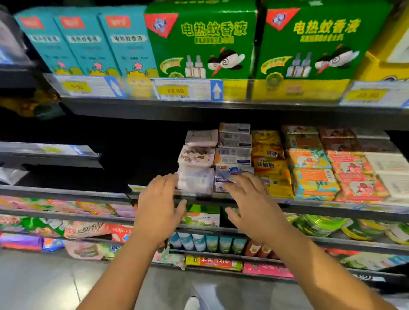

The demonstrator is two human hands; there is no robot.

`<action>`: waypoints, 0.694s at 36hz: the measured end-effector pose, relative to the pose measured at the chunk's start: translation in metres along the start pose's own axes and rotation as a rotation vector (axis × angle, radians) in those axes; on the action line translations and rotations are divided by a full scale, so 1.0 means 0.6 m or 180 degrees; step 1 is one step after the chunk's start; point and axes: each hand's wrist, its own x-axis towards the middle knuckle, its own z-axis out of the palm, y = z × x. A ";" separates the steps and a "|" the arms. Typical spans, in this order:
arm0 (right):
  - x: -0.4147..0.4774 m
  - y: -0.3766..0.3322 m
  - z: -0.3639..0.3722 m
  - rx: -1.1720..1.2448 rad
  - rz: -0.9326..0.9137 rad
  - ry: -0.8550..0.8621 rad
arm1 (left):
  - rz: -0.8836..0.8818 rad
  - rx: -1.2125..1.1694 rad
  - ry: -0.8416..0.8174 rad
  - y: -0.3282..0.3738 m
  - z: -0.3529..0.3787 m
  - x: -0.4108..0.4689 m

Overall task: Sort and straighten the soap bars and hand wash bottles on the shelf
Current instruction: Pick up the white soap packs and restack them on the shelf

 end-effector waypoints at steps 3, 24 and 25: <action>0.030 -0.017 0.005 0.0056 0.0055 -0.0028 | 0.0095 -0.0086 0.0031 -0.028 0.009 0.022; 0.119 -0.041 0.056 0.0225 -0.0057 0.0602 | 0.1150 -0.0571 0.0650 -0.118 0.072 0.077; 0.120 -0.043 0.056 0.0271 -0.0118 0.0733 | 0.1190 -0.0593 0.0721 -0.120 0.072 0.075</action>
